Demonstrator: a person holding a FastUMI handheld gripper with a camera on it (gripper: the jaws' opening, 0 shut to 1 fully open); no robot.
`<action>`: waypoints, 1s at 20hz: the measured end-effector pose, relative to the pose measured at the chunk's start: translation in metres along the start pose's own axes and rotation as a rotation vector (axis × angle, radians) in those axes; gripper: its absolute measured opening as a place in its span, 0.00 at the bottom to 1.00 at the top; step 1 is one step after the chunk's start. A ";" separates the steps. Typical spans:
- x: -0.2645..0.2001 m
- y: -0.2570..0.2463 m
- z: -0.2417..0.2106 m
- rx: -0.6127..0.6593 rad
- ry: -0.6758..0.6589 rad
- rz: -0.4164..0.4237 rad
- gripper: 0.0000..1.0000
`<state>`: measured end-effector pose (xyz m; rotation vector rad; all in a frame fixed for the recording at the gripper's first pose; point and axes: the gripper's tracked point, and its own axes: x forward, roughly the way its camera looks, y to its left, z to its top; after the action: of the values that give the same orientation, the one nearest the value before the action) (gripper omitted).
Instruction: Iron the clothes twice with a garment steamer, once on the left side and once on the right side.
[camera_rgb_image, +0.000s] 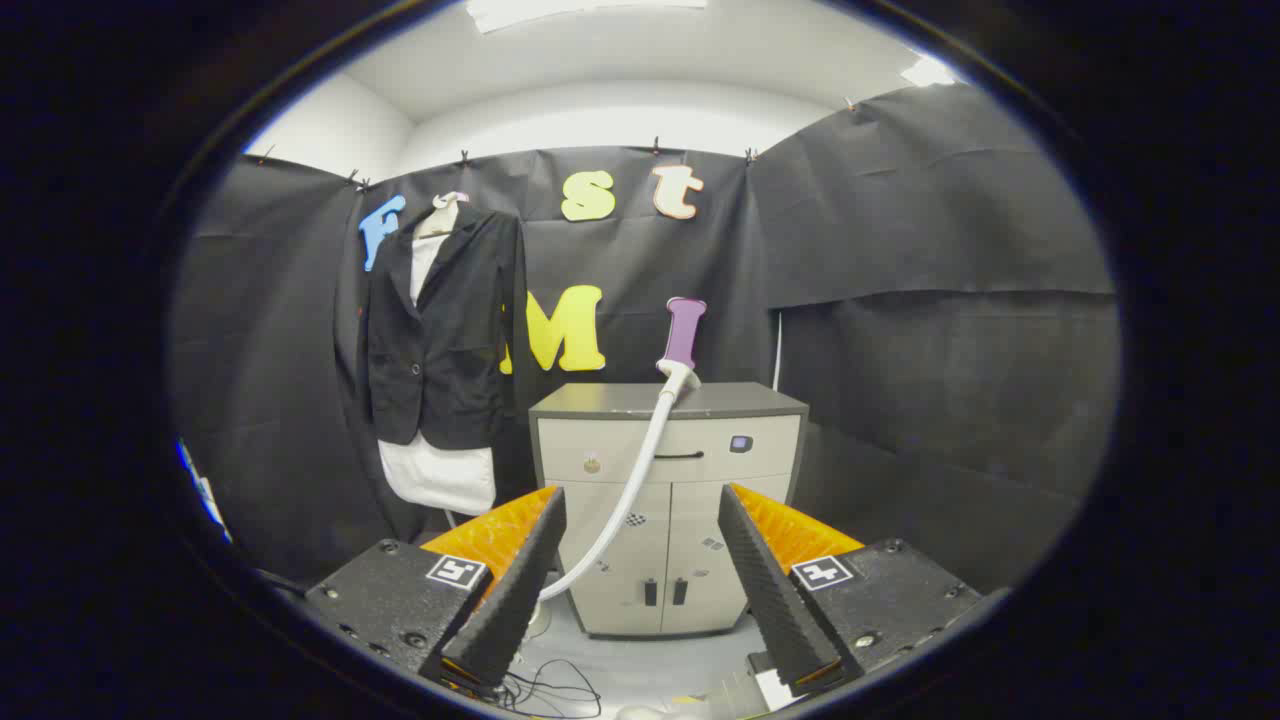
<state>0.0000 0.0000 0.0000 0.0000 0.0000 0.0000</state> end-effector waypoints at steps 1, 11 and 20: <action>0.001 0.002 0.001 0.005 0.005 0.002 0.96; 0.003 0.005 -0.001 0.030 0.021 0.008 0.96; 0.019 -0.018 0.009 0.064 0.023 -0.038 0.96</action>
<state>0.0189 -0.0183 0.0094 0.0637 0.0226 -0.0381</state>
